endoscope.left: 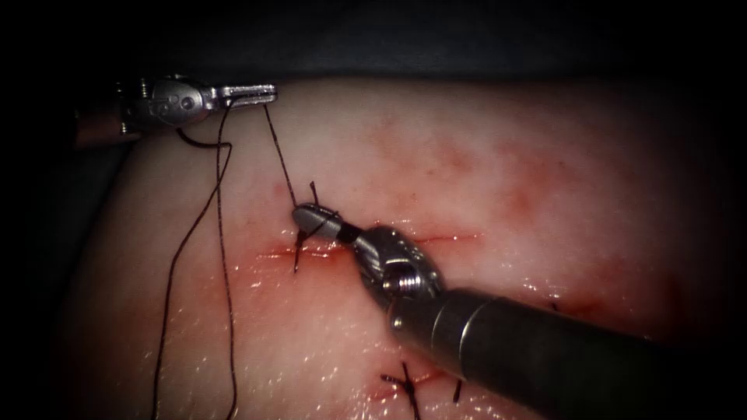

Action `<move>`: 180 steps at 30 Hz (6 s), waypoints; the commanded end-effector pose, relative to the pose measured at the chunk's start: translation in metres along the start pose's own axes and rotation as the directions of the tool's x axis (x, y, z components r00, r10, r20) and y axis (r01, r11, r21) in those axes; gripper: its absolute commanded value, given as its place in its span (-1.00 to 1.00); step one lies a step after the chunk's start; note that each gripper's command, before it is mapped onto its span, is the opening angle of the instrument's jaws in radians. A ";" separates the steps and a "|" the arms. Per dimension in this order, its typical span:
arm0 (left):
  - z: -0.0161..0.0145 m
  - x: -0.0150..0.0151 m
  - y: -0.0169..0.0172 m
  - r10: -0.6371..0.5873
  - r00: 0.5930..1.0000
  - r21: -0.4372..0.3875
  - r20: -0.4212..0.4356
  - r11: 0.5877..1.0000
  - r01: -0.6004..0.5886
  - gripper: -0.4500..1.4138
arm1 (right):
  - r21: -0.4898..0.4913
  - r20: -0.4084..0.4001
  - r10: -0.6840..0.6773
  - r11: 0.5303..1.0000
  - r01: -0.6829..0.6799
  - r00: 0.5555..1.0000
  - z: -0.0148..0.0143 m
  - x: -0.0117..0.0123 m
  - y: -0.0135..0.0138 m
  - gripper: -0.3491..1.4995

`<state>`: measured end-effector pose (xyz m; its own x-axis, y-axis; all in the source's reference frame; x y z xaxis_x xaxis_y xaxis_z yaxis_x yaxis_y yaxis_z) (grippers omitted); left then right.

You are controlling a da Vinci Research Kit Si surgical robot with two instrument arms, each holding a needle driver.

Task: Wound Closure
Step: Pull the right tool down and the left tool up to tighten, then with the right cutter, cut the suture.

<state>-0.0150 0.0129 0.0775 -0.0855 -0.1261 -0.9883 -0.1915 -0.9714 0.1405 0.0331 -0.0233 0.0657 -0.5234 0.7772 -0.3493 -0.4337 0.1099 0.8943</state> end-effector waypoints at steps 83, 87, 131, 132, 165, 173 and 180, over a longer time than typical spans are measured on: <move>-0.0084 0.0243 0.0068 -0.140 0.984 -0.057 -0.108 0.989 0.134 -1.00 | 0.390 0.151 -0.663 0.721 0.572 0.733 0.0009 0.0075 -0.0046 0.71; -0.0084 0.0256 0.0072 -0.138 0.982 -0.067 -0.129 0.989 0.130 -1.00 | 0.390 0.152 -0.702 0.690 0.610 0.696 0.0023 0.0058 -0.0039 0.82; -0.0073 0.0299 0.0095 -0.145 0.965 -0.137 -0.218 0.984 0.116 -1.00 | 0.427 0.113 -0.896 0.435 0.793 0.431 0.0085 -0.0026 -0.0044 0.74; -0.0073 0.0299 0.0095 -0.144 0.965 -0.137 -0.219 0.984 0.116 -1.00 | 0.427 0.112 -0.896 0.435 0.793 0.431 0.0085 -0.0026 -0.0045 0.74; -0.0016 0.0302 0.0192 -0.133 0.952 -0.292 -0.276 0.955 0.049 -1.00 | 0.440 -0.018 -0.943 0.291 0.850 0.332 -0.0033 0.0112 -0.0005 0.87; 0.0022 0.0228 0.0263 -0.141 0.980 -0.407 -0.142 0.911 0.072 -1.00 | 0.437 -0.025 -0.953 0.262 0.860 0.303 -0.0037 0.0116 0.0017 0.89; 0.0022 0.0177 0.0314 -0.164 0.986 -0.540 0.035 0.827 0.157 0.15 | 0.428 -0.030 -0.953 0.262 0.865 0.303 -0.0035 0.0124 0.0018 0.93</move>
<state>-0.0241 -0.0201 0.0643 -0.1052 0.0521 -0.9931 0.3640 -0.9273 -0.0872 0.0223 -0.0164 0.0618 0.2380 0.1113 -0.9649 -0.2515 0.9666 0.0495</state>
